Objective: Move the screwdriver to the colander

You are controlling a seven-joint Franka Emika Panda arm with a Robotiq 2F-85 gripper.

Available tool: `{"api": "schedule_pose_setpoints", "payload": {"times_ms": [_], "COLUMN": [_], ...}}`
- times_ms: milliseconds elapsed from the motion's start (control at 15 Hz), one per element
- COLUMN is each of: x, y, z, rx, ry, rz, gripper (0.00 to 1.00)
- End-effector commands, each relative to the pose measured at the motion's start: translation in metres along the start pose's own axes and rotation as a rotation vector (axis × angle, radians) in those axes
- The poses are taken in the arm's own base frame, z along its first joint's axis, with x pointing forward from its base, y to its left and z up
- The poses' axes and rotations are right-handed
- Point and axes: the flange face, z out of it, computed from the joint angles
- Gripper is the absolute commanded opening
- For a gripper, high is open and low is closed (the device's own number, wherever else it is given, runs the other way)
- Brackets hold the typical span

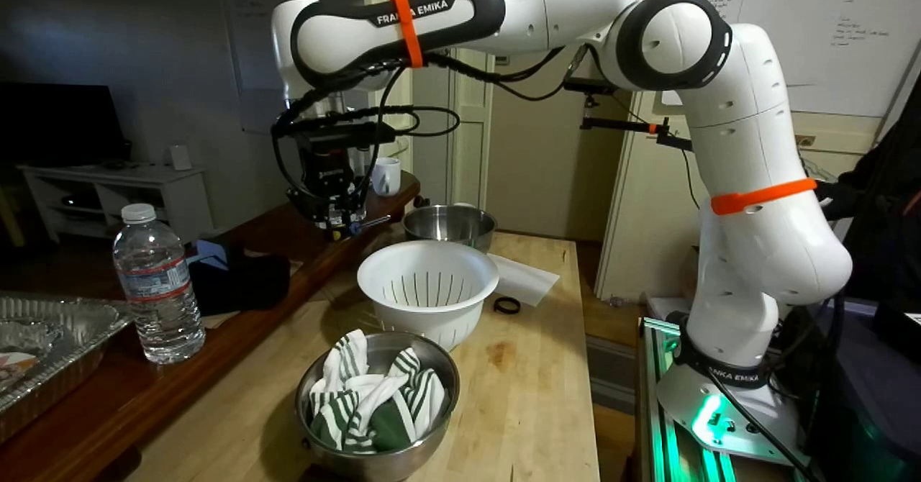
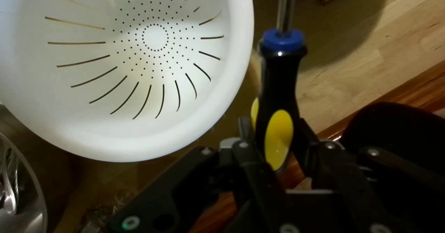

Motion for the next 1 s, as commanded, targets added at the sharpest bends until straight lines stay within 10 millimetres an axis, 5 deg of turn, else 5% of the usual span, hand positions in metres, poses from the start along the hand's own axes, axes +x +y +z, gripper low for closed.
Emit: {"api": "schedule_pose_setpoints", "payload": {"times_ms": [0, 667, 933], "x": [-0.003, -0.083, -0.087], "y": [0.0, 0.084, 0.12], "z": [0.0, 0.065, 0.106], "rx": [-0.037, -0.217, -0.137], "ry": [-0.001, -0.233, -0.205], "rz": [-0.009, 0.06, 0.255], "gripper": [0.08, 0.08, 0.08]}}
